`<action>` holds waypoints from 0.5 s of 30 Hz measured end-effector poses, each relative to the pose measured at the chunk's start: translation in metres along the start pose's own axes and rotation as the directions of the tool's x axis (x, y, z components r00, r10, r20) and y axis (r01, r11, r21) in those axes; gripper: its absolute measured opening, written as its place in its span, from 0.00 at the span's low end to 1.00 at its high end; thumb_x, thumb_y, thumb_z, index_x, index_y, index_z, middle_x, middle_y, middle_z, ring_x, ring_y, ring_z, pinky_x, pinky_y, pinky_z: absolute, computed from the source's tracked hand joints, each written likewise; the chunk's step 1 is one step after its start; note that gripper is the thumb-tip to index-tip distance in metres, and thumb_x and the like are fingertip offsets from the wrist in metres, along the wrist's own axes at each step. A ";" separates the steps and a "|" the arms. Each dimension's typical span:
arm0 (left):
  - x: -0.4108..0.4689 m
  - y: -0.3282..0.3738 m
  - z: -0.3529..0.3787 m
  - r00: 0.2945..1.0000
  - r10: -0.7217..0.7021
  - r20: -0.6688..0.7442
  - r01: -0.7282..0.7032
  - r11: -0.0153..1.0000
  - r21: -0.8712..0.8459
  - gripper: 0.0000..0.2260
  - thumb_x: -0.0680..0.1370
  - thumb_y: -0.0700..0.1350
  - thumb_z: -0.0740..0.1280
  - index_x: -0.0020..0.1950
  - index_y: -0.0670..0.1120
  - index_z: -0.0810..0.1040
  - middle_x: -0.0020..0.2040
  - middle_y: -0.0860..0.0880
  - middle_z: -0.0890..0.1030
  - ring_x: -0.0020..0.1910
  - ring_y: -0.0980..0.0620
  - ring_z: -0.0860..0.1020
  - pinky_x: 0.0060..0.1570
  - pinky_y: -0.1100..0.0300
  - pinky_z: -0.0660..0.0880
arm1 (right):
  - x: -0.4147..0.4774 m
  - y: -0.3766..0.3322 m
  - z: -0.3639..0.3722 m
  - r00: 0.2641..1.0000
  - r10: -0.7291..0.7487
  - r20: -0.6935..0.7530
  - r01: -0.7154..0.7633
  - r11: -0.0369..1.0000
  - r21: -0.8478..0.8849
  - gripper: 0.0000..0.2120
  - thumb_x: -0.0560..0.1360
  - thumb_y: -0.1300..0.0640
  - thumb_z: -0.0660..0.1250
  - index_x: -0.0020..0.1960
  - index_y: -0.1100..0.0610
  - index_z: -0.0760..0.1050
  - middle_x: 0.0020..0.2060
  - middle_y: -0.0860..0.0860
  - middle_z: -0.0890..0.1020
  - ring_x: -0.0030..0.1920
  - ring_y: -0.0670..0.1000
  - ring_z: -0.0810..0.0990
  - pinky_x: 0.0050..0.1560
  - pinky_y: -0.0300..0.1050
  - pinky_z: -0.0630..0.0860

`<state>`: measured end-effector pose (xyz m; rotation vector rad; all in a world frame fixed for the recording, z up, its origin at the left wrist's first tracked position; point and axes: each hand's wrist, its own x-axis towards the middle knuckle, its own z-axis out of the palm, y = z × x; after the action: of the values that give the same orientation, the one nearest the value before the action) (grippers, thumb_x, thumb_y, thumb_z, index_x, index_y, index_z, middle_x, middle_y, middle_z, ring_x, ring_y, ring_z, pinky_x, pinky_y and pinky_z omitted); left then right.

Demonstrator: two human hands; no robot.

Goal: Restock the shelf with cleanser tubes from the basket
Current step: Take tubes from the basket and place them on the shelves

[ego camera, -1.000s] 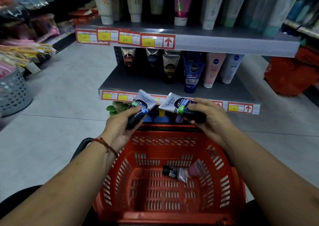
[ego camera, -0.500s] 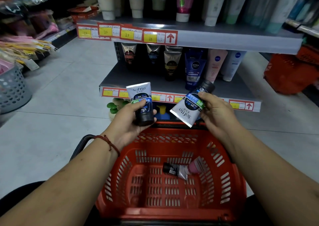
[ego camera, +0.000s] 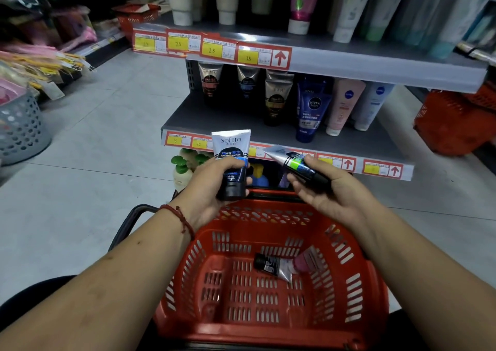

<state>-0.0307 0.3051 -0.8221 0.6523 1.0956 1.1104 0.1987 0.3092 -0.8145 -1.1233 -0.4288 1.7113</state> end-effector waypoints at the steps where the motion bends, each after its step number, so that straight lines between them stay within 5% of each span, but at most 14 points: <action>1: 0.001 0.001 -0.002 1.000 0.011 0.002 -0.011 1.000 0.020 0.11 0.75 0.39 0.73 0.57 0.40 0.79 0.45 0.41 0.84 0.42 0.46 0.84 0.45 0.49 0.81 | 0.000 0.001 0.000 1.000 0.007 0.023 -0.008 0.999 0.046 0.20 0.69 0.63 0.75 0.60 0.67 0.79 0.56 0.67 0.84 0.54 0.63 0.85 0.51 0.51 0.85; 4: 0.006 0.005 -0.006 0.998 0.058 0.000 -0.057 0.997 0.053 0.20 0.71 0.36 0.77 0.61 0.38 0.76 0.44 0.42 0.84 0.39 0.46 0.83 0.40 0.52 0.80 | 0.000 0.004 0.002 0.998 0.011 0.056 -0.012 1.000 0.020 0.23 0.67 0.66 0.75 0.60 0.70 0.78 0.58 0.66 0.83 0.55 0.62 0.85 0.51 0.52 0.85; 9: 0.026 0.016 -0.012 0.972 0.229 -0.060 -0.205 0.940 0.272 0.13 0.71 0.36 0.78 0.52 0.41 0.80 0.38 0.43 0.85 0.34 0.47 0.82 0.33 0.56 0.80 | 0.017 0.008 0.010 1.000 0.000 0.006 0.002 0.970 -0.242 0.27 0.69 0.49 0.78 0.63 0.61 0.80 0.52 0.60 0.82 0.37 0.52 0.79 0.36 0.46 0.78; 15: 0.082 0.040 -0.022 0.912 0.371 -0.174 -0.271 0.865 0.422 0.20 0.62 0.46 0.80 0.52 0.43 0.83 0.42 0.43 0.86 0.39 0.44 0.84 0.36 0.54 0.80 | 0.056 0.009 0.049 0.999 -0.021 -0.049 0.009 0.972 -0.234 0.24 0.78 0.41 0.67 0.63 0.58 0.77 0.47 0.58 0.84 0.38 0.54 0.81 0.38 0.47 0.78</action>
<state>-0.0622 0.3940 -0.8248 1.0645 1.4858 1.2994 0.1493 0.3647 -0.8227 -1.3263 -0.6169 1.6454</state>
